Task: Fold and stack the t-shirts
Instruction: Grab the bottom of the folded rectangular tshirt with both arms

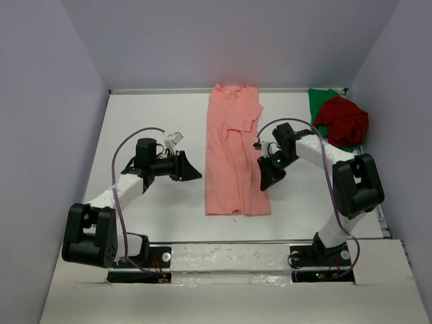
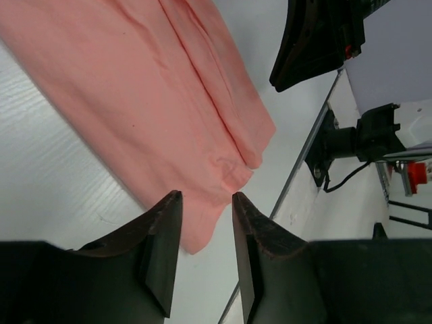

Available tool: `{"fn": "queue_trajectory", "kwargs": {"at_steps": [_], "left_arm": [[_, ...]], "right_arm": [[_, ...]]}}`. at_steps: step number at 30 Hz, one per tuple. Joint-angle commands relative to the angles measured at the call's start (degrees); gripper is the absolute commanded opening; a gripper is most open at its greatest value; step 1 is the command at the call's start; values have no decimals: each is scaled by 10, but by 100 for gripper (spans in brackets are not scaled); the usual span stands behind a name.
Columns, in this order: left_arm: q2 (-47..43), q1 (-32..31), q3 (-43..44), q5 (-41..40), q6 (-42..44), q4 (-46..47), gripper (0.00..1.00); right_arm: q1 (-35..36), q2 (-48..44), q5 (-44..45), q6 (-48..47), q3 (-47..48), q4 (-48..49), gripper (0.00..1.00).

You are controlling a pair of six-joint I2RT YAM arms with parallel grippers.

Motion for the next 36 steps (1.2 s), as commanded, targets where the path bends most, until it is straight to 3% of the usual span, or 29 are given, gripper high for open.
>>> {"fn": "queue_trajectory", "kwargs": {"at_steps": [1,2,4,7,10,20,21,22,23,27,31,33,36], "left_arm": [[-35,-3,-60,67,-68,95,42],[-45,-3,-75,79,-81,113,42],[-89,-6,-112,66,-95,136,48],[-143,-18,-138,44,-109,151,71],[-134,-27,-137,32,-130,158,73],[-124,-27,-125,-20,-84,152,40],[-123,-28,-117,-27,-48,143,39],[-117,-28,-97,-28,-17,121,37],[-113,-28,-85,-36,7,108,35],[-68,-28,5,-75,99,29,25],[17,-29,132,-86,177,-59,5],[72,-32,183,-79,211,-97,0],[139,-52,226,-86,251,-144,0]], "right_arm": [[-2,-13,-24,-11,17,-23,24],[-2,-17,-26,-11,15,-23,25],[-2,-28,-34,-13,8,-22,42],[-2,-43,-43,-14,-2,-16,49],[-2,-45,-55,-11,-15,-8,43],[-2,-84,4,0,-36,30,42],[-2,-72,7,-2,-31,30,35],[-2,-64,18,-3,-19,30,12],[-2,-51,24,-3,-8,27,0],[-2,17,12,-18,58,-15,0],[-2,61,3,-30,114,-33,0],[-2,83,11,-36,142,-37,0],[-2,104,25,-39,175,-32,0]]}}
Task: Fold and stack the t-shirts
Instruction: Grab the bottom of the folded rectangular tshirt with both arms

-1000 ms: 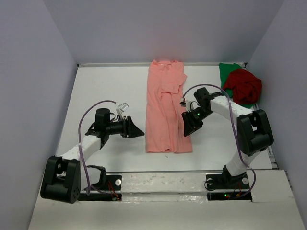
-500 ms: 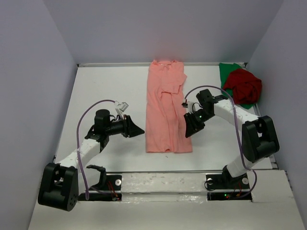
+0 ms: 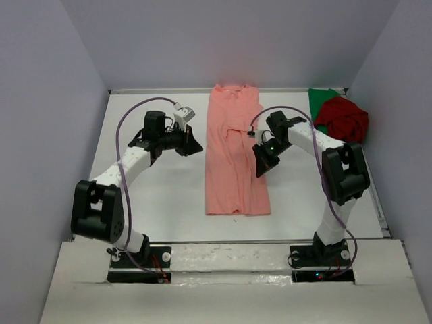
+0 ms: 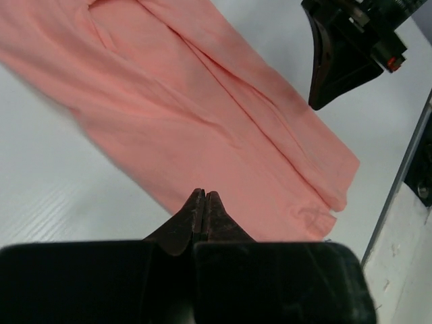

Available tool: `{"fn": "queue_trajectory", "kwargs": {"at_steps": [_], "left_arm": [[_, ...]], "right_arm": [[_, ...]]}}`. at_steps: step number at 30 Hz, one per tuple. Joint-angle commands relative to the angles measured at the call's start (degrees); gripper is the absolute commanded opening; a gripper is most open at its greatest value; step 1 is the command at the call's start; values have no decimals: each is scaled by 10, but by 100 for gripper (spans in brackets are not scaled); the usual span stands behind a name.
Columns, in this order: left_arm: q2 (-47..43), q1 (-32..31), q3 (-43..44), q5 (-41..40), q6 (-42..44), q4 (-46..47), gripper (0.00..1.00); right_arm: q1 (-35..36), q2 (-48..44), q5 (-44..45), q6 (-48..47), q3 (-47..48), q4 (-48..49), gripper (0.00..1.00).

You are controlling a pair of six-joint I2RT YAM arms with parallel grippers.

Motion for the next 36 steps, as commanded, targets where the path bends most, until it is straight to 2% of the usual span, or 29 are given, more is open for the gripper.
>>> {"fn": "queue_trajectory", "kwargs": {"at_steps": [1,6,9,14,25,36], "left_arm": [[83,-30,69,-12,100,-107,0],[157,-67,137,-59,123,-138,0],[187,-79,177,-98,127,-133,0],[205,-89,192,-130,103,-64,0],[298,-103,242,-150,99,-58,0],[330,-135,258,-202,92,-51,0]], "right_arm": [[-2,15,22,-15,57,-10,0],[-2,53,67,-17,124,-3,0],[-2,68,59,-18,165,-9,0],[-2,96,51,-26,185,-10,0],[-2,189,82,-25,252,4,0],[-2,245,87,-32,331,-20,0]]}}
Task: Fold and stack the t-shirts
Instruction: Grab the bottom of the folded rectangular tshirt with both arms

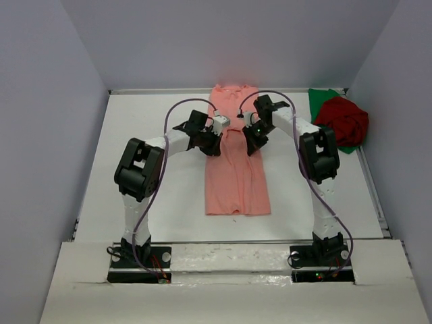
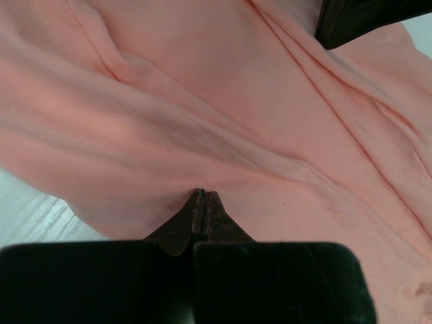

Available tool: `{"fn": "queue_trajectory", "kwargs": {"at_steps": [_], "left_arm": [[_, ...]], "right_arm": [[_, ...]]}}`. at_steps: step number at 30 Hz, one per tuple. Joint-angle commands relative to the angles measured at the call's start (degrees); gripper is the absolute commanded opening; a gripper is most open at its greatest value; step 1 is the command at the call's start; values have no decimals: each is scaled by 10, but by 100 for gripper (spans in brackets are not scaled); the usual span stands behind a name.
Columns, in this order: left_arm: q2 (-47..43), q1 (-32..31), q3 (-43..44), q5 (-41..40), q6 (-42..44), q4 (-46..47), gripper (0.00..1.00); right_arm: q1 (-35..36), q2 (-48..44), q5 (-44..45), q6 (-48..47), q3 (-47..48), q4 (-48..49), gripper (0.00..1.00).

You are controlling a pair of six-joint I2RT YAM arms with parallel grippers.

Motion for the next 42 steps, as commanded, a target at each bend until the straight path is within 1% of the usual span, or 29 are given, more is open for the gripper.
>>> {"fn": "queue_trajectory", "kwargs": {"at_steps": [1,11,16,18,23,28,31,34,35,39,42], "left_arm": [[3,-14,35,-30,-5,23,0],[51,-25,88,-112,-6,26,0],[73,-25,109,-136,-15,26,0],[90,-25,124,-150,-22,11,0],[135,-24,189,-150,-19,-39,0],[155,-23,233,-145,-19,-62,0],[180,-20,285,-148,-20,-88,0],[195,-18,316,-156,-20,-108,0],[197,-18,319,-163,-20,-109,0],[204,-14,334,-204,-15,-112,0],[205,-13,344,-241,-13,-116,0]], "right_arm": [[-2,12,7,-8,36,-13,0],[-2,35,56,-14,78,-15,0],[-2,47,71,-15,95,-15,0],[-2,58,81,-14,106,-14,0],[-2,84,95,-12,131,-17,0],[-2,109,109,-12,192,-28,0],[-2,128,132,-14,222,-28,0],[-8,147,150,-19,264,-28,0],[-13,152,153,-20,286,-27,0],[-19,173,173,-28,321,-21,0],[-24,176,190,-33,321,-13,0]]}}
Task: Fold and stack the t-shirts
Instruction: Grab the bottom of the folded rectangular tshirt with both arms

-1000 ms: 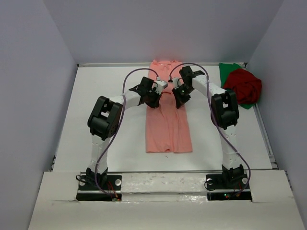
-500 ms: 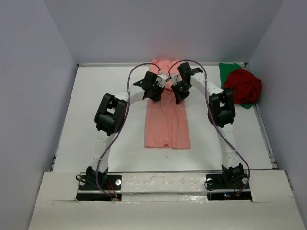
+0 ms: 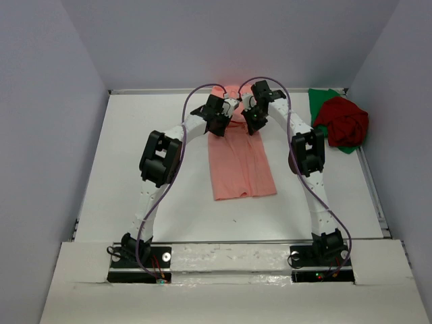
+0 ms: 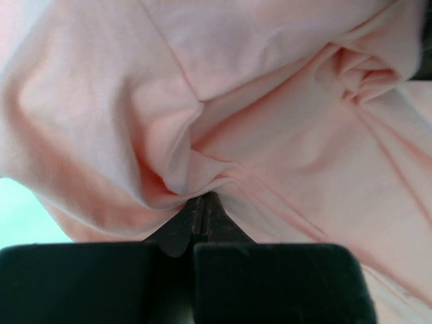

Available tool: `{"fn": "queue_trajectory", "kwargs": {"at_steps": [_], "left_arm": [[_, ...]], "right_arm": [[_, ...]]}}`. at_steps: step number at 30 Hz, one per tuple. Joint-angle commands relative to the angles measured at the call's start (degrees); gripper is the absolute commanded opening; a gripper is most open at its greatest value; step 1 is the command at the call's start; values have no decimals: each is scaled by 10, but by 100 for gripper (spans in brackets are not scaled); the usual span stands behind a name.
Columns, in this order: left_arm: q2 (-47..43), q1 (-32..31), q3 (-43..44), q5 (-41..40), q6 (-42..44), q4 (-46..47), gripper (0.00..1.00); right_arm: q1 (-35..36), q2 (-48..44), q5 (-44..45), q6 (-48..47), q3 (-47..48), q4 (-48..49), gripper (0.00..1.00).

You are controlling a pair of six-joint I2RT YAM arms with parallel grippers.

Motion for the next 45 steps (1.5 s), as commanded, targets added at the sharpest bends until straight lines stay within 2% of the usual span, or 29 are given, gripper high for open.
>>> {"fn": "queue_trajectory", "kwargs": {"at_steps": [1,7,11,16,17,18,19,20,21,22,23,24,25,26,27,30,32,34,35,36,37,39,40,41,42,45], "left_arm": [[6,7,29,-71,6,-30,0],[-17,11,33,-74,5,-34,0],[-97,12,0,-62,4,-8,0],[-217,13,-87,-28,14,46,0],[-249,13,-103,-26,17,46,4],[-265,13,-114,-21,19,46,16],[-282,13,-128,-20,23,51,22],[-321,13,-168,-10,33,57,23],[-343,14,-193,-9,39,65,23],[-383,14,-217,-7,43,81,29],[-401,15,-263,9,51,85,38],[-417,19,-283,15,50,85,53],[-431,23,-301,27,49,78,59],[-454,28,-331,62,44,72,65],[-469,33,-352,78,38,69,67],[-526,47,-431,133,23,79,64],[-570,49,-498,150,-8,113,50],[-606,51,-550,153,-52,161,34],[-644,52,-605,133,-120,219,14],[-662,52,-630,127,-157,243,9],[-674,55,-650,140,-182,267,8],[-691,63,-697,194,-223,288,15],[-700,66,-713,208,-240,321,28],[-701,68,-725,222,-253,328,34],[-702,69,-742,237,-267,341,37],[-695,68,-764,238,-291,358,28]], "right_arm": [[-13,11,50,-18,21,27,0],[-13,-26,44,-22,-6,27,0],[-13,-76,31,-26,-35,24,0],[-13,-142,10,-24,-60,6,0],[-13,-169,5,-21,-65,4,4],[-13,-181,1,-18,-72,0,9],[-13,-195,0,-12,-85,-4,16],[-13,-223,-4,-8,-94,-12,38],[-13,-239,-7,-4,-105,-14,51],[-13,-255,-12,-3,-141,-15,61],[-13,-272,-18,-1,-163,-15,65],[-13,-307,-19,3,-187,-15,68],[-13,-325,-19,6,-245,-11,67],[-13,-359,-23,7,-276,-7,61],[-13,-360,-21,9,-304,-7,60],[-13,-425,-28,15,-423,7,60],[-13,-474,-40,23,-502,20,60],[-13,-498,-43,36,-541,28,60],[-13,-516,-50,38,-573,32,60],[-13,-522,-53,39,-574,33,61],[-13,-528,-53,45,-599,35,62],[-13,-542,-57,45,-624,45,61],[-13,-546,-58,48,-642,49,61],[-13,-549,-61,49,-647,49,61],[-13,-551,-62,49,-658,50,61],[-13,-555,-55,52,-670,52,61]]}}
